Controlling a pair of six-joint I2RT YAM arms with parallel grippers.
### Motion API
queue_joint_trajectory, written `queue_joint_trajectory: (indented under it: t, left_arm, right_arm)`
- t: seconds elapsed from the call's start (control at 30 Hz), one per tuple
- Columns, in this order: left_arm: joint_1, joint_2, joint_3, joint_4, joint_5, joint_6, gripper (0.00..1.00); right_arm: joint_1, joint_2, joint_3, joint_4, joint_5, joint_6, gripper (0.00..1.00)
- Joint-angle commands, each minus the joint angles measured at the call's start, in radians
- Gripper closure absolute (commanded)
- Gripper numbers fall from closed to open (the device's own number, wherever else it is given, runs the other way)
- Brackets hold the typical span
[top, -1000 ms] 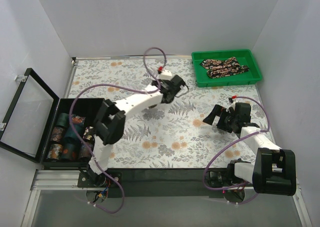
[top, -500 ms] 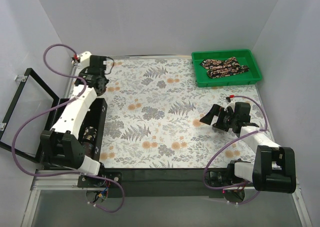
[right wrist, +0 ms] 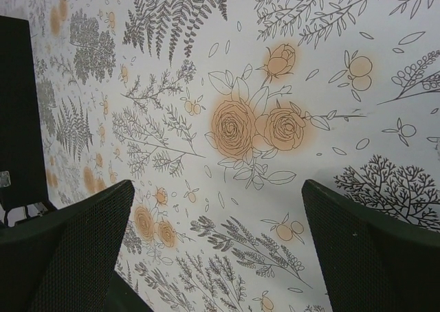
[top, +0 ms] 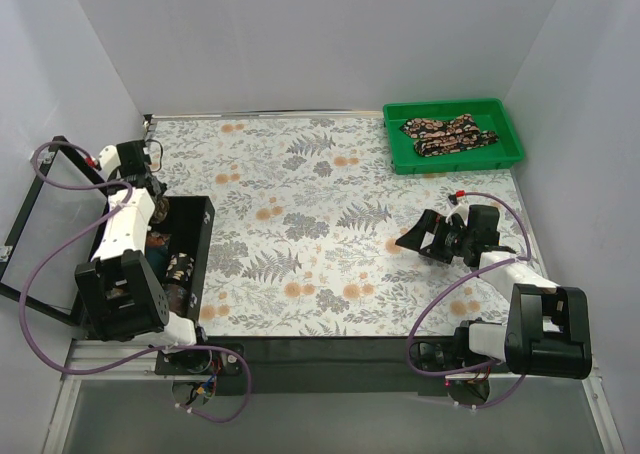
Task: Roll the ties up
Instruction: Place the rolled tie into the container
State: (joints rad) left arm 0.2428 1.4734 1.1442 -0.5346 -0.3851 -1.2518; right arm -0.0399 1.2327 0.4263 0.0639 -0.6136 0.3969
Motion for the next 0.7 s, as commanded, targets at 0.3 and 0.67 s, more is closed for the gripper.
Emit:
queue_joint_trajectory:
  t: [0.3,0.67]
  left_arm:
    - [0.044,-0.044,-0.090,0.139,0.083,-0.024,0.92]
    - [0.047,-0.053,-0.138,0.137,0.032,-0.266,0.91]
  right_arm:
    - [-0.005,0.001,-0.015,0.053,-0.044,0.007,0.03]
    - [-0.005,0.002,-0.020,0.062,-0.051,0.014,0.03]
